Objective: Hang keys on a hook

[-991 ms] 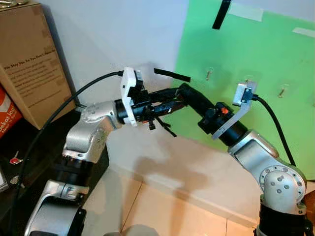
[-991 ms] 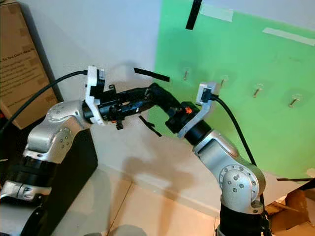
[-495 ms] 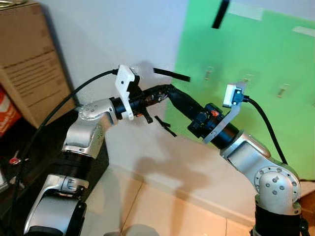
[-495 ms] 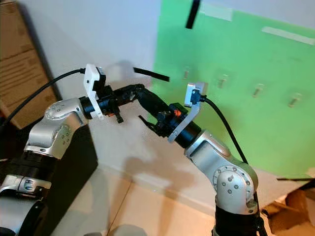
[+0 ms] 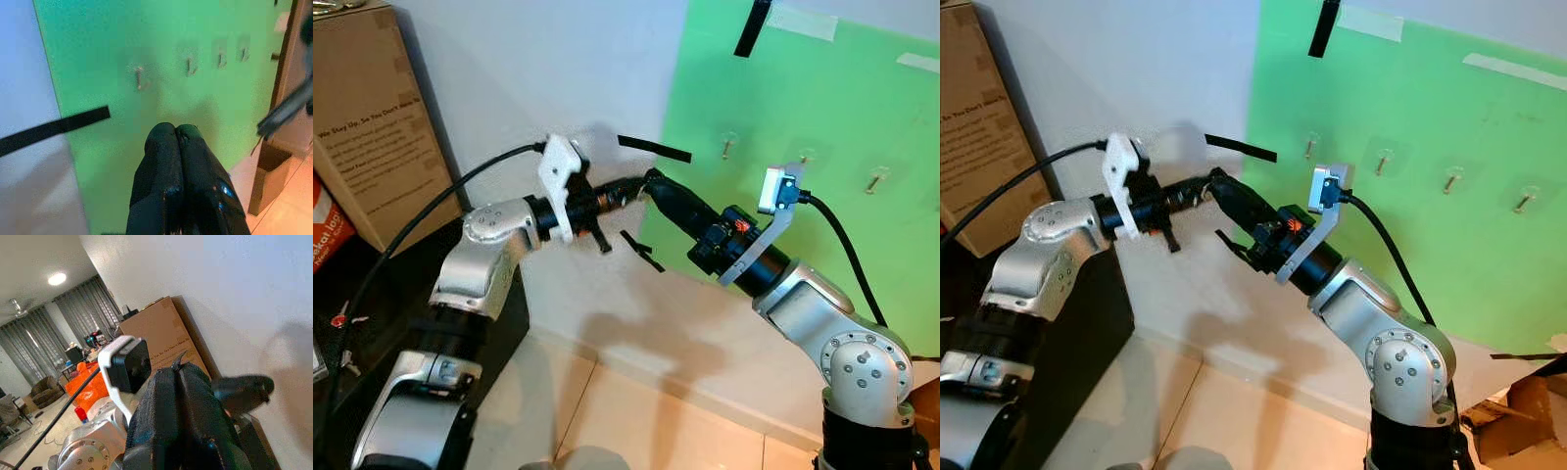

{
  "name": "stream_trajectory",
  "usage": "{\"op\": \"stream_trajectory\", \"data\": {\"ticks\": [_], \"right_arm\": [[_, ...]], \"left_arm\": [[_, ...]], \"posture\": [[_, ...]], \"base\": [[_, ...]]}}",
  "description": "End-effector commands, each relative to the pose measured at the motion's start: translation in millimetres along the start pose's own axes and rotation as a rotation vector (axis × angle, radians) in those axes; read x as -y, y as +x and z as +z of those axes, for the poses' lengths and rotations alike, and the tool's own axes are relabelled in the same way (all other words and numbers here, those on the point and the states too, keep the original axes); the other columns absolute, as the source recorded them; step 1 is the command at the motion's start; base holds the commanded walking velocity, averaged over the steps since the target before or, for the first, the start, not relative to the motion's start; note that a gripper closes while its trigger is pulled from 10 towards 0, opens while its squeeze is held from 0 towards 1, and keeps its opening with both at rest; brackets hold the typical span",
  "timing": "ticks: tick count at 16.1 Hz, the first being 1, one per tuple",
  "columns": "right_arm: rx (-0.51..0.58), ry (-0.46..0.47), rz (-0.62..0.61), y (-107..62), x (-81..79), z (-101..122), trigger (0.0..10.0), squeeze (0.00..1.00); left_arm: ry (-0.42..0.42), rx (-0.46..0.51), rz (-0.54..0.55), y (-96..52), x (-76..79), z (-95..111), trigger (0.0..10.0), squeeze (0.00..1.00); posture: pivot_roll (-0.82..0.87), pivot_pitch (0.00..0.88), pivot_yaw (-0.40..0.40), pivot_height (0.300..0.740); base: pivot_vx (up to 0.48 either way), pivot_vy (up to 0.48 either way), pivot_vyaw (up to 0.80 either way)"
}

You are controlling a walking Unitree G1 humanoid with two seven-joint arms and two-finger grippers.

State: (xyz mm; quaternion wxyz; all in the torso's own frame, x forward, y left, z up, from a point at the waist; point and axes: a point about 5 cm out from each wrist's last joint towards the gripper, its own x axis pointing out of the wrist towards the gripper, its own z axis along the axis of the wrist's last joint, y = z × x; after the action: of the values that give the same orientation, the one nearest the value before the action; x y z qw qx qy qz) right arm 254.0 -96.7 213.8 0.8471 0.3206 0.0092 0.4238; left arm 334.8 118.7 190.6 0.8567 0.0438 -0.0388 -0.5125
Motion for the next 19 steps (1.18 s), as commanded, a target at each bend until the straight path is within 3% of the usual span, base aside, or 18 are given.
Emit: {"op": "stream_trajectory", "data": {"ticks": [1,2,7,14,15,18,19], "right_arm": [[0.010,-0.019,0.019,1.6,-3.5,5,10.0,0.00],[0.011,-0.019,0.018,1.4,-3.4,5,10.0,0.00],[0.012,-0.011,0.009,1.9,-1.8,4,10.0,0.00],[-0.002,0.005,-0.061,4.6,4.8,-7,10.0,0.00],[0.001,0.006,-0.066,5.1,5.0,-7,10.0,0.00],[0.009,0.011,-0.073,5.1,5.2,-10,10.0,0.00],[0.010,0.012,-0.074,5.2,5.3,-10,10.0,0.00]], "left_arm": [[0.033,-0.011,-0.019,1.6,3.5,0,10.0,0.46],[0.004,0.000,-0.043,-0.2,5.5,0,10.0,1.00],[0.012,-0.005,-0.105,-15.2,9.0,0,10.0,1.00],[0.064,0.009,-0.119,-0.6,14.3,4,10.0,1.00],[0.063,0.001,-0.120,-0.6,14.5,3,10.0,0.44],[0.064,-0.005,-0.120,-1.5,14.4,2,10.0,0.18],[0.063,-0.004,-0.116,-1.6,13.9,3,10.0,0.04]], "posture": [[-0.03,0.000,-0.076,0.740],[-0.03,0.000,-0.076,0.740],[-0.02,0.000,-0.081,0.740],[-0.02,0.000,-0.063,0.740],[-0.03,0.000,-0.056,0.740],[-0.02,0.000,-0.050,0.740],[-0.02,0.000,-0.050,0.740]], "base": [[0.000,0.000,0.00],[0.000,0.000,0.00],[0.000,0.000,0.00],[0.000,0.000,0.00],[0.000,0.000,0.00],[0.000,0.000,0.00],[0.000,0.000,0.00]]}}
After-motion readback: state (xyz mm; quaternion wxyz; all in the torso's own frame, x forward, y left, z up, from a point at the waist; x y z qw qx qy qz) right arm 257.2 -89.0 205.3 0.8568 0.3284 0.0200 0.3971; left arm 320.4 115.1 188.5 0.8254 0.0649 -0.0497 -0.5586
